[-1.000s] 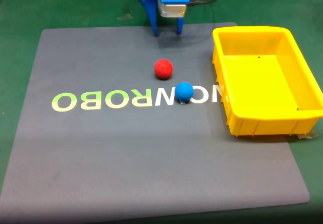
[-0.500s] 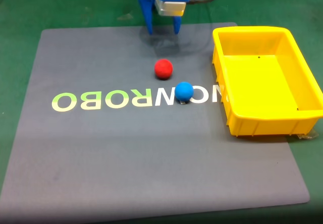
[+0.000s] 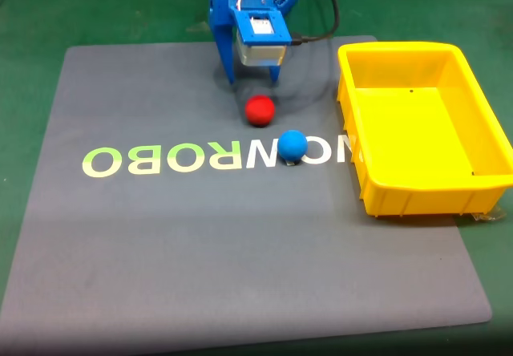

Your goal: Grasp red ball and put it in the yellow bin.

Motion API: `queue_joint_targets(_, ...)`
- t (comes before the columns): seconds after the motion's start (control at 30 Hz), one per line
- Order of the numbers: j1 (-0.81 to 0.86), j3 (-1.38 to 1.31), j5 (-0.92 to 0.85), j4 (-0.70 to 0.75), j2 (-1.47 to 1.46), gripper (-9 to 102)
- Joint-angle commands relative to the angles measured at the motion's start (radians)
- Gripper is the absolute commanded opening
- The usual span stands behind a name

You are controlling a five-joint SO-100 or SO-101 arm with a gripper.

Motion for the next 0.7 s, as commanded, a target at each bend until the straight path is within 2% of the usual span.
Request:
queue_joint_targets(0.0,-0.011,-0.101,0.031,-0.041,-0.052,27)
queue_joint_targets(0.67,-0.069,-0.397,0.089,-0.084,-0.385,27)
